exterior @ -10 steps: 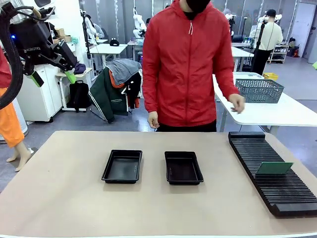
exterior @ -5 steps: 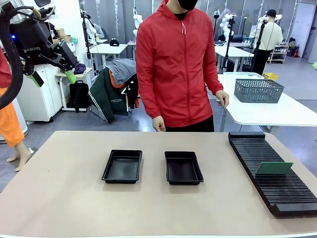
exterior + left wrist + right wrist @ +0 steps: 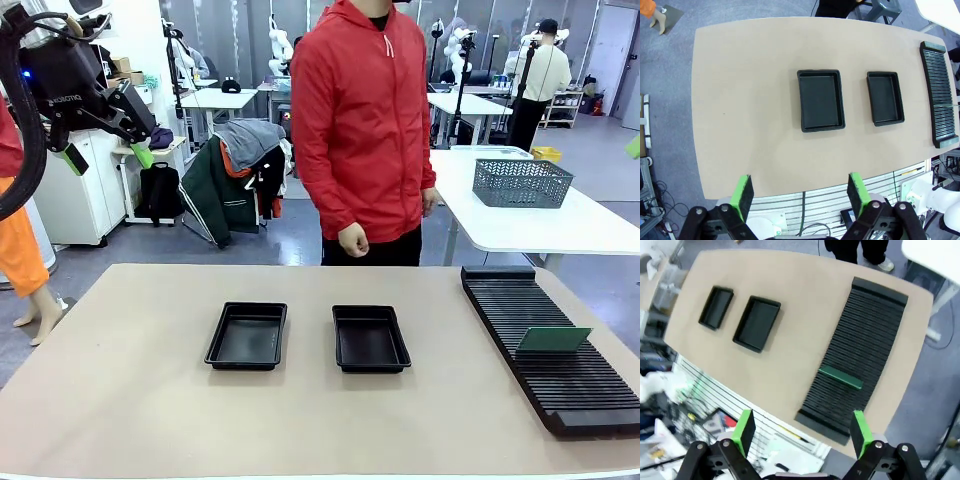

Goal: Inspect and transfer BCBs to ESD trays.
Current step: Pick up the Blank PCB from the PCB Rack and place it in the left ESD tray.

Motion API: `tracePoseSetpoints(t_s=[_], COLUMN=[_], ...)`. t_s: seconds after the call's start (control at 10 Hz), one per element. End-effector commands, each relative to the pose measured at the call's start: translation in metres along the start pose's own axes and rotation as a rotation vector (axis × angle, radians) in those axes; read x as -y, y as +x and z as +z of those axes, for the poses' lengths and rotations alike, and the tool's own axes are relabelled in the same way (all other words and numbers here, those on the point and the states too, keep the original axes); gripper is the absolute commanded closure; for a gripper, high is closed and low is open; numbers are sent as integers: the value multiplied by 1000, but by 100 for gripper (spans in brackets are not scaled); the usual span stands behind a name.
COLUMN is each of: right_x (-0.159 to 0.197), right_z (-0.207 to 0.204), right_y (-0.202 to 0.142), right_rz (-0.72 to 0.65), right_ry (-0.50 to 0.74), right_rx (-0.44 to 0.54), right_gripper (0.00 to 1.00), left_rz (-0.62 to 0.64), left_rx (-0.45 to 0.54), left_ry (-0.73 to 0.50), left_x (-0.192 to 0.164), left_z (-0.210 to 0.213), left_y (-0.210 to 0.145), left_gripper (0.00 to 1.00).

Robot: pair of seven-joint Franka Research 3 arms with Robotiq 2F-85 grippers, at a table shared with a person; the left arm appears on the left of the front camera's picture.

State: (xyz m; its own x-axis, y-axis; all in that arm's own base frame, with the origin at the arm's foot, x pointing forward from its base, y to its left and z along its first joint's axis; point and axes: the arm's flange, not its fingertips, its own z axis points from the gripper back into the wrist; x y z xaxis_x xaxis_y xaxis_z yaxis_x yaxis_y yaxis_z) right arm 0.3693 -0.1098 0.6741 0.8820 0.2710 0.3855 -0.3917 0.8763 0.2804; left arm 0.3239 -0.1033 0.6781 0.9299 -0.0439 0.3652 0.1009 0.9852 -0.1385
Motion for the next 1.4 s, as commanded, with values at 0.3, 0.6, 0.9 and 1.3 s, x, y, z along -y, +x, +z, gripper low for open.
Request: tracePoseSetpoints(t_s=[0.3,0.6,0.9,1.3], right_x=[-3,6,13,35], right_z=[-53,-96,-140,-198], right_y=[-24,-33,-42,-48], right_rz=[601,899,1133,1217], right_ry=[-113,-95,-103,-86], right_rx=[-28,-108,-186,-263], right_gripper=[0,0,0,0], left_rz=[6,6,6,6], left_rx=[2,2,2,2], left_ry=[3,3,3,3], left_x=[-1,-1,-1,-1], left_z=[1,1,1,1], left_y=[0,0,0,0], left_gripper=[0,0,0,0])
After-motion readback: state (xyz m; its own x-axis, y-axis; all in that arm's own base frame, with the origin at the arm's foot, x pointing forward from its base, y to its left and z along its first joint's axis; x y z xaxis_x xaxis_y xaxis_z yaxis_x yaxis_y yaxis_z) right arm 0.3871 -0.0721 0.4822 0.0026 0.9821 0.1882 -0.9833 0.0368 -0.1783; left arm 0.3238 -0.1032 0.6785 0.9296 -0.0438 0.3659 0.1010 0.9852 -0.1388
